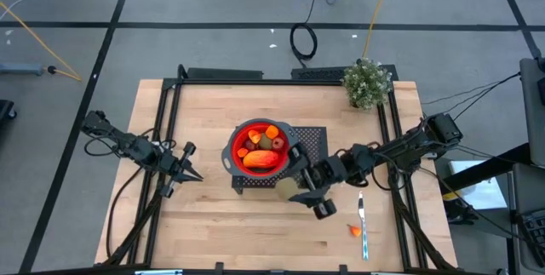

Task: Pick & Place Fruit
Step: Put the brown kiwi into the red strainer bowl on the shelf

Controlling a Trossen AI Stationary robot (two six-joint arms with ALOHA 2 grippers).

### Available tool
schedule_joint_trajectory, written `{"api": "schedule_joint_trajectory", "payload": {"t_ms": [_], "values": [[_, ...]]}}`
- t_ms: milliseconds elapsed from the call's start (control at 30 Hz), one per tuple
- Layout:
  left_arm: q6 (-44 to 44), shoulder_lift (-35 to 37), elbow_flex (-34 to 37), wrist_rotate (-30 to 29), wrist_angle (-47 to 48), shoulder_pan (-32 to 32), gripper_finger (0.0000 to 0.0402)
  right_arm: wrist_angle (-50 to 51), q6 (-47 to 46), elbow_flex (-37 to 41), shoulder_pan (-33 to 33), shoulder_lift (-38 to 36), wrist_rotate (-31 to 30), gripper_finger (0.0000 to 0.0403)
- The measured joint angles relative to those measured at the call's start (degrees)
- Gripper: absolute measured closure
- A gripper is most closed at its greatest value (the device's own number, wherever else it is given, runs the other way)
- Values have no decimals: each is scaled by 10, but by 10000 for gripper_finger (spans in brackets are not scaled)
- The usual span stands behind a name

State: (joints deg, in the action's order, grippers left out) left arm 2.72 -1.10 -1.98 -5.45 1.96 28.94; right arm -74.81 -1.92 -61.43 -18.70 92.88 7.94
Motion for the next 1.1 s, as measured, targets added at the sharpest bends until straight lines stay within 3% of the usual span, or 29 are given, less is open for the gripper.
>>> {"api": "schedule_joint_trajectory", "payload": {"t_ms": [200,367,667,867,1000,1100], "values": [[-11,0,0,0,0,0,382,11,101,0,0,0,-145,190],[-21,0,0,0,0,0,382,136,123,0,12,-8,-231,190],[-40,0,0,0,0,0,382,439,23,-47,60,-51,-228,190],[-42,0,0,0,0,0,382,632,9,-129,87,-52,-213,190],[-43,0,0,0,0,0,382,661,-4,-161,109,-54,-150,190],[-43,0,0,0,0,0,382,661,-14,-163,122,-54,-137,190]]}}
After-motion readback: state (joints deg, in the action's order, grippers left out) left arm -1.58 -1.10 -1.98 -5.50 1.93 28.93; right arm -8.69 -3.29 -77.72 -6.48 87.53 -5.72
